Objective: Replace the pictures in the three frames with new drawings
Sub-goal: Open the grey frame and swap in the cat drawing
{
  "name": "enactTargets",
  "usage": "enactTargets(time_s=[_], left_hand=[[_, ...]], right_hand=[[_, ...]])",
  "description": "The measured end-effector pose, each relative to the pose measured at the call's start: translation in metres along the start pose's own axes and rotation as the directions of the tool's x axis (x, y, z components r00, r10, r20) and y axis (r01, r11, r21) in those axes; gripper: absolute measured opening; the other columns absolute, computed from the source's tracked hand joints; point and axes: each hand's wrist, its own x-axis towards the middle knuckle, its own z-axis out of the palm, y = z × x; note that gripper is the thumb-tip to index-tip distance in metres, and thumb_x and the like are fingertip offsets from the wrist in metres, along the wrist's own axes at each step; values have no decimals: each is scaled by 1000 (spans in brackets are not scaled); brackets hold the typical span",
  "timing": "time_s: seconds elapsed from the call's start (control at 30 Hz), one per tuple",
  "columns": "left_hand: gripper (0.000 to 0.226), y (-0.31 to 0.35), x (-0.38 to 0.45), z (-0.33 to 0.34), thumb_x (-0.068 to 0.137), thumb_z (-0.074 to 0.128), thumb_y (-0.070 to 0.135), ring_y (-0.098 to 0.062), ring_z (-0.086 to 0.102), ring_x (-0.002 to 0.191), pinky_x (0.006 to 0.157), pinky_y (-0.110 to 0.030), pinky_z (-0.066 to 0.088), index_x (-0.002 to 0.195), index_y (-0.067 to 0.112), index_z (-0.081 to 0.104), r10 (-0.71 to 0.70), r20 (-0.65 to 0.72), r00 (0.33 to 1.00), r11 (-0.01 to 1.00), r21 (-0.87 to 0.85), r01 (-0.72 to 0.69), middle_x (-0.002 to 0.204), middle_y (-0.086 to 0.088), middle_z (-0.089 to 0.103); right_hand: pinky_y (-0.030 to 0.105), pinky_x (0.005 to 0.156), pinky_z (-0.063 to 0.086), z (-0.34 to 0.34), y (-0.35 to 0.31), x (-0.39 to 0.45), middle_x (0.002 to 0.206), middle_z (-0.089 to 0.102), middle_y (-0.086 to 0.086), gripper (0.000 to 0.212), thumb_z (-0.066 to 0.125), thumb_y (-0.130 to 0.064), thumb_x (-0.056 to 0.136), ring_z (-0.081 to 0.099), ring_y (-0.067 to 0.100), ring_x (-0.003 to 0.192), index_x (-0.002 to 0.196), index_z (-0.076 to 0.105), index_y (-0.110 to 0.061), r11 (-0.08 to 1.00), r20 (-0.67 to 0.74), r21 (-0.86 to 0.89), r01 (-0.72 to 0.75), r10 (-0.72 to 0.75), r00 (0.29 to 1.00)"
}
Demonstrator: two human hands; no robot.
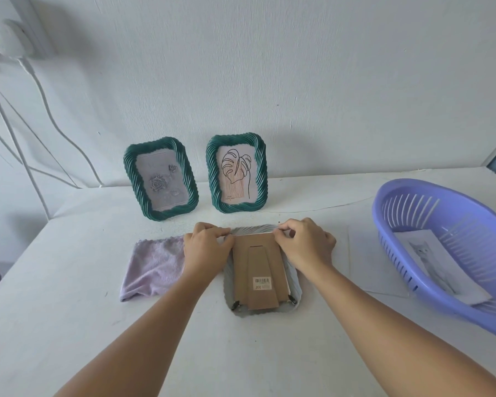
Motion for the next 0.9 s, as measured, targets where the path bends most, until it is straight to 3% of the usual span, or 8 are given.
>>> enactTargets(time_s=[0.2,0.37,0.53,0.7,0.77,0.83,0.9], left_hand=[[28,-2,1,-7,103,55,32,-13,44,104,92,-26,22,124,30,72,80,30,996,996,23,-81,115,9,48],[28,-1,2,-9,103,54,32,-20,49,112,91,-26,22,124,30,72,72,43,997,997,24,-73,117,7,50],[28,-1,3,-10,103,54,30,-15,52,114,91,-27,21,124,30,72,99,46,994,994,39,-101,121,5,55],[28,-1,3,-11,103,53,30,-18,51,117,93,-27,23,124,30,71,86,72,994,995,44,-90,125,1,57],[31,1,1,-13,102,53,33,-26,48,121,97,-30,27,129,31,68,56,89,994,997,47,-60,129,-2,56],[44,3,-8,-21,101,55,41,-30,45,123,102,-38,34,143,29,56,32,104,994,996,82,-40,132,-5,54],[60,2,-23,-32,98,58,46,-24,52,117,97,-38,43,153,27,42,57,127,990,993,92,-69,122,1,60]], right_hand=[[39,96,30,-1,3,1,99,59,-13,22,57,-57,92,60,12,96,101,74,-46,1000,20,-3,10,-10,1000],[38,92,31,-7,1,3,99,58,-16,22,56,-56,94,57,10,91,98,74,-44,1000,51,-20,20,-19,999],[36,89,45,-16,3,13,91,72,-22,26,51,-43,98,63,11,84,96,76,-38,994,153,-62,86,-75,985],[36,86,51,-17,4,12,93,75,-15,28,50,-38,101,66,15,83,98,77,-33,981,145,-102,167,-151,978],[38,89,51,-19,5,9,100,75,-13,26,51,-40,102,67,15,89,113,75,-37,979,142,-67,192,-181,973],[43,97,48,-25,10,2,100,69,-14,38,55,-47,99,64,10,91,136,60,-40,979,149,-22,204,-199,969],[47,103,44,-31,21,-8,96,64,-17,50,60,-51,95,61,3,87,144,50,-41,975,130,2,222,-220,967]])
